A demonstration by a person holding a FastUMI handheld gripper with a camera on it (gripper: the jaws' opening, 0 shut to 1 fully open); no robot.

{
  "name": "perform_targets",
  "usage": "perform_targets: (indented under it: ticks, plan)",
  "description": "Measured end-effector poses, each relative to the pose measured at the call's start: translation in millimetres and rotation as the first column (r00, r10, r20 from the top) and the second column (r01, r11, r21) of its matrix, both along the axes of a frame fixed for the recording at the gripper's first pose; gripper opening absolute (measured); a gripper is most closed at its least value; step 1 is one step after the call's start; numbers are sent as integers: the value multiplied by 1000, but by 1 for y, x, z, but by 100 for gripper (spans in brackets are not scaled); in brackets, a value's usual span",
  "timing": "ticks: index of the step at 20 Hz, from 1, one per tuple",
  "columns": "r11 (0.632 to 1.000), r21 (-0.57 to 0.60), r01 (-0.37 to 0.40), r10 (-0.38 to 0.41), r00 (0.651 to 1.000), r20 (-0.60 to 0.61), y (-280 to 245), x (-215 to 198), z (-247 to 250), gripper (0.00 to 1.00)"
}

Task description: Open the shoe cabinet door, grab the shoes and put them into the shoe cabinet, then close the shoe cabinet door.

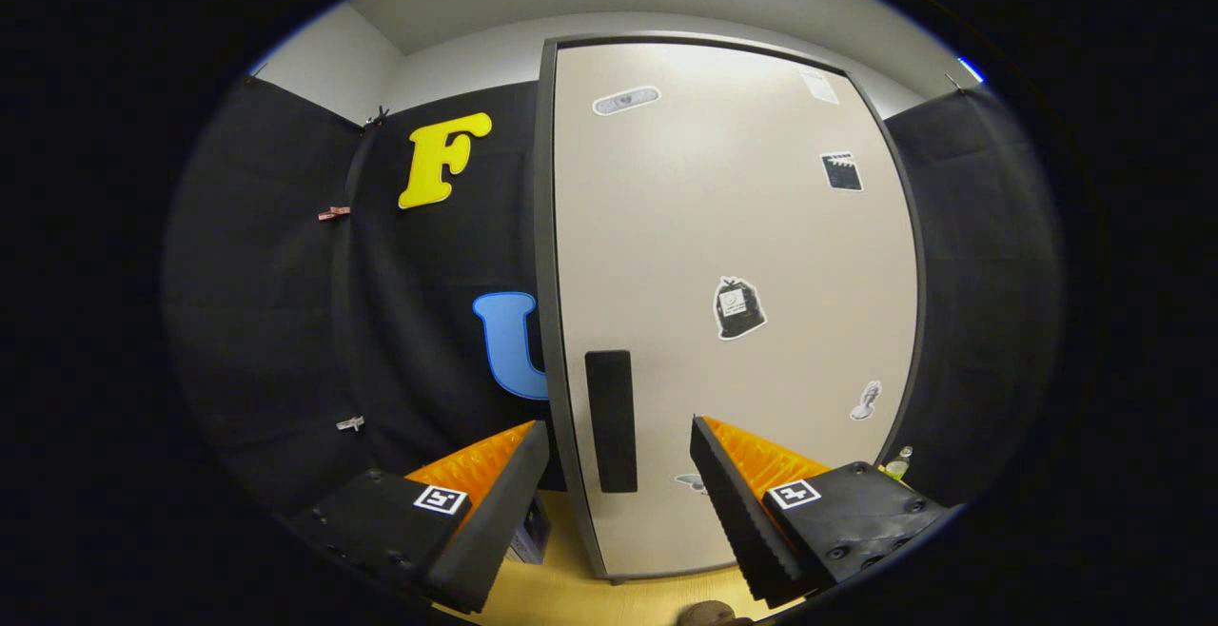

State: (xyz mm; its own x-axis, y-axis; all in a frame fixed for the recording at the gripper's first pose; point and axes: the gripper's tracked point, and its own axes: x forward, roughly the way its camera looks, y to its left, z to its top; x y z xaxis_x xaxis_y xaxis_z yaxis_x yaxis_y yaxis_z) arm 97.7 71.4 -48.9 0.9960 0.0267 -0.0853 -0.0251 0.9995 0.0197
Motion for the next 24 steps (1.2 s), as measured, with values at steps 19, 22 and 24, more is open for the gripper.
perform_targets:
  ticks: [19,22,24]
  plan:
    - [996,-7,93,-93,995,-35,-3,61,-28,32]
    - [996,-1,86,-86,995,-59,-3,56,-30,32]
    - [996,-9,85,-85,995,-56,-4,54,-28,16]
